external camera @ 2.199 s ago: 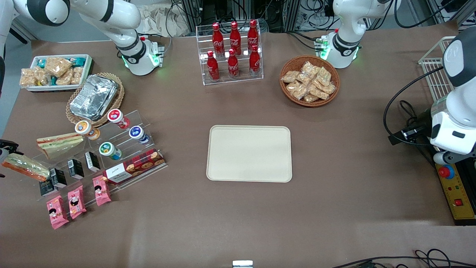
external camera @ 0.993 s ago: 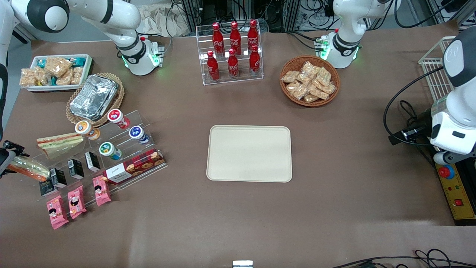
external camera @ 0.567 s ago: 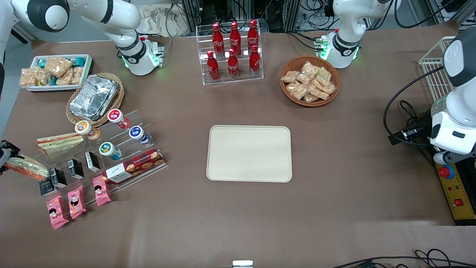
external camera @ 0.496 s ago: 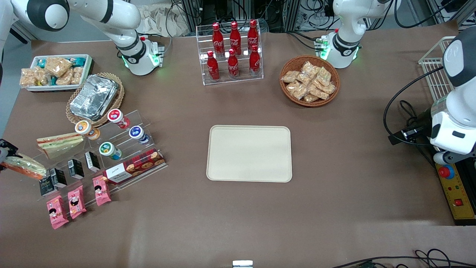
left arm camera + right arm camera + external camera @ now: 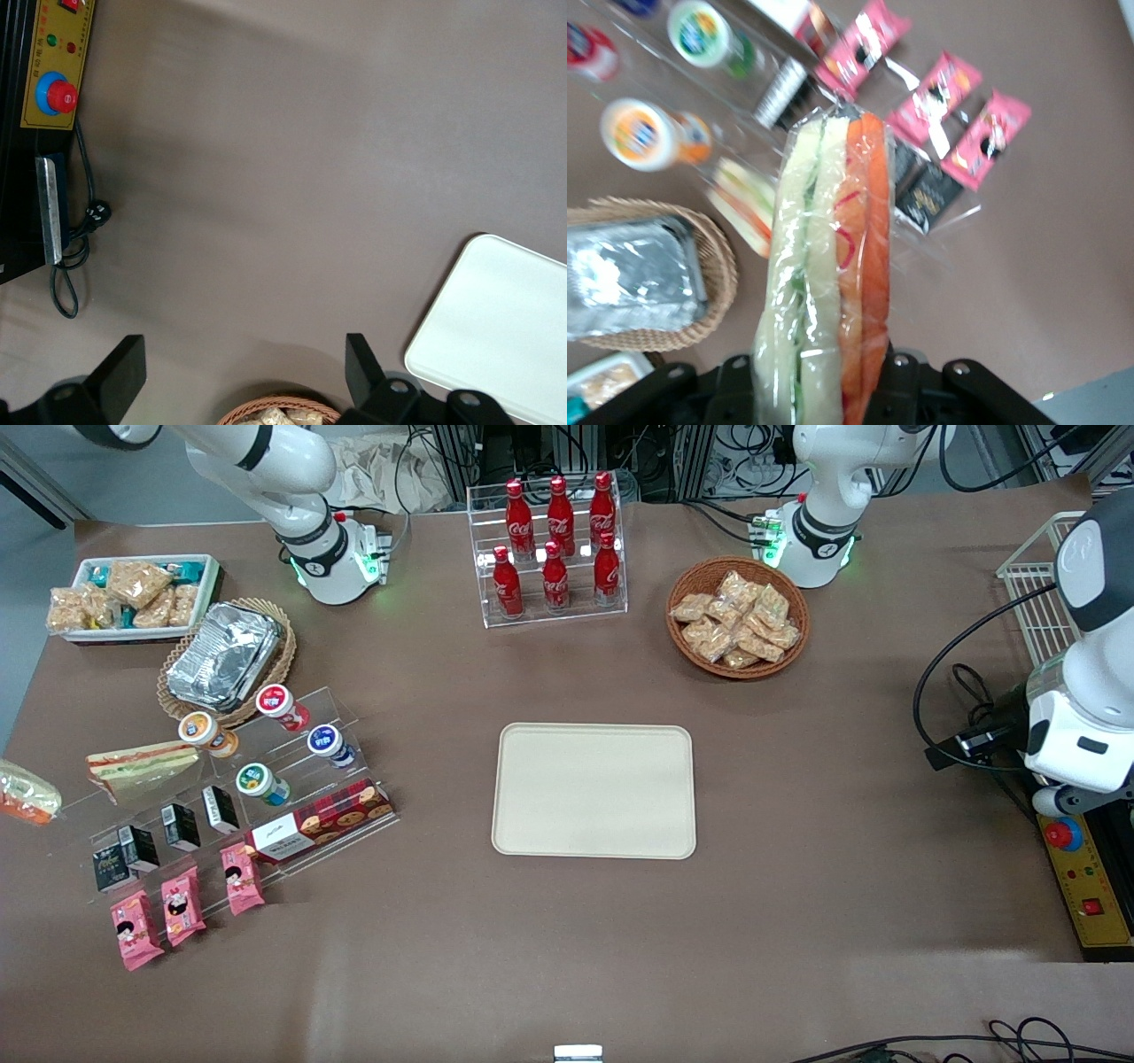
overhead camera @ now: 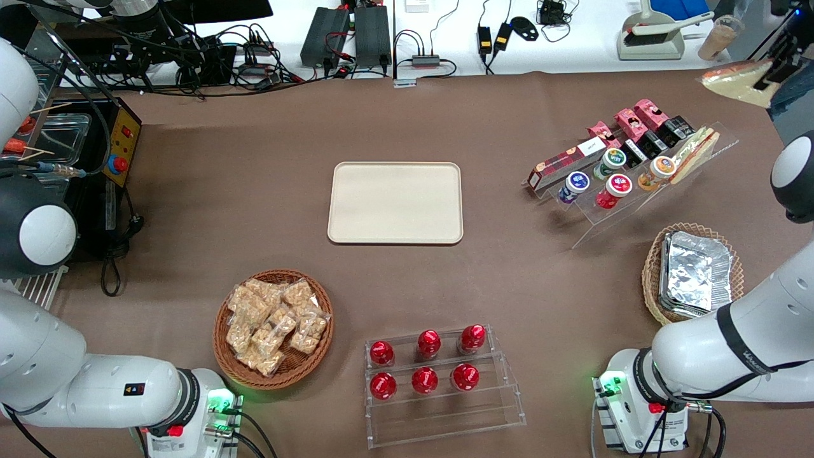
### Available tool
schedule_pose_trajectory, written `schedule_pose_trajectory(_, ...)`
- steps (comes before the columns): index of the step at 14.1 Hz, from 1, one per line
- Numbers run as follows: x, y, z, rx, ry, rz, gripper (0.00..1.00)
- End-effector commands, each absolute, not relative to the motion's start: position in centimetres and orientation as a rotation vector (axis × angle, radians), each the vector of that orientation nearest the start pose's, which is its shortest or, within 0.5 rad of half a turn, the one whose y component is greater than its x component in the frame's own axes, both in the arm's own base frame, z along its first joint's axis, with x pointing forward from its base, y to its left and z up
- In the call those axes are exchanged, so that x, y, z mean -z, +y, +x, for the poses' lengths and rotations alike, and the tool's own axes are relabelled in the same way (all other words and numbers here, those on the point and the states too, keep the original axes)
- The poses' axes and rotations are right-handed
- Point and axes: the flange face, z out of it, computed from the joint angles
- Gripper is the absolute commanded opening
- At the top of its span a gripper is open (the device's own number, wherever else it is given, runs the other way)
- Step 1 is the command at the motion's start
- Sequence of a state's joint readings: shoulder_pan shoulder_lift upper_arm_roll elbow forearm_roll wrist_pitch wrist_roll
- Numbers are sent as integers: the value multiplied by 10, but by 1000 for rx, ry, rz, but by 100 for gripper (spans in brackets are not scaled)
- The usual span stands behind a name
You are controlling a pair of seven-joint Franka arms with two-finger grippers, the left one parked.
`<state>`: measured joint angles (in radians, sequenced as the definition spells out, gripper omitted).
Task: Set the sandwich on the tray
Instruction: 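Carry the held sandwich over the beige tray with the right gripper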
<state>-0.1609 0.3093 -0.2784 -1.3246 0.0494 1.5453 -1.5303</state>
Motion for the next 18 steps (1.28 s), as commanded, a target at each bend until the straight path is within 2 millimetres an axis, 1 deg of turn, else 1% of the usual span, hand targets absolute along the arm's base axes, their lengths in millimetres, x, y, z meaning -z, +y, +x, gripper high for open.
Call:
schedule_pose_trajectory(1,-586,-153,600,-109,-1727,-2552,14)
schedule_pose_trajectory(3,-598,-73,608,-105,-1844,-2479,14)
schedule_pose_trajectory(4,-599,-43,609,-111,-1850,-2475,14)
schedule_pose_trajectory(5,-601,-17,609,-114,-1850,-2475,14)
schedule_pose_trajectory(6,-601,10,609,-113,-1839,-2483,14)
schedule_pose_trajectory(7,-600,40,609,-102,-1788,-2505,14)
schedule_pose_trajectory(9,-601,101,603,-72,-1690,-2548,14)
schedule_pose_trajectory(11,-596,164,597,-48,-1645,-2599,14)
schedule_pose_trajectory(12,-589,194,597,-17,-1658,-2607,14)
schedule_pose_trajectory(14,-564,246,601,30,-1734,-2583,14)
schedule_pose_trajectory(16,-532,296,606,90,-1829,-2546,14)
schedule_pose_trajectory(18,-496,336,609,130,-1896,-2510,14)
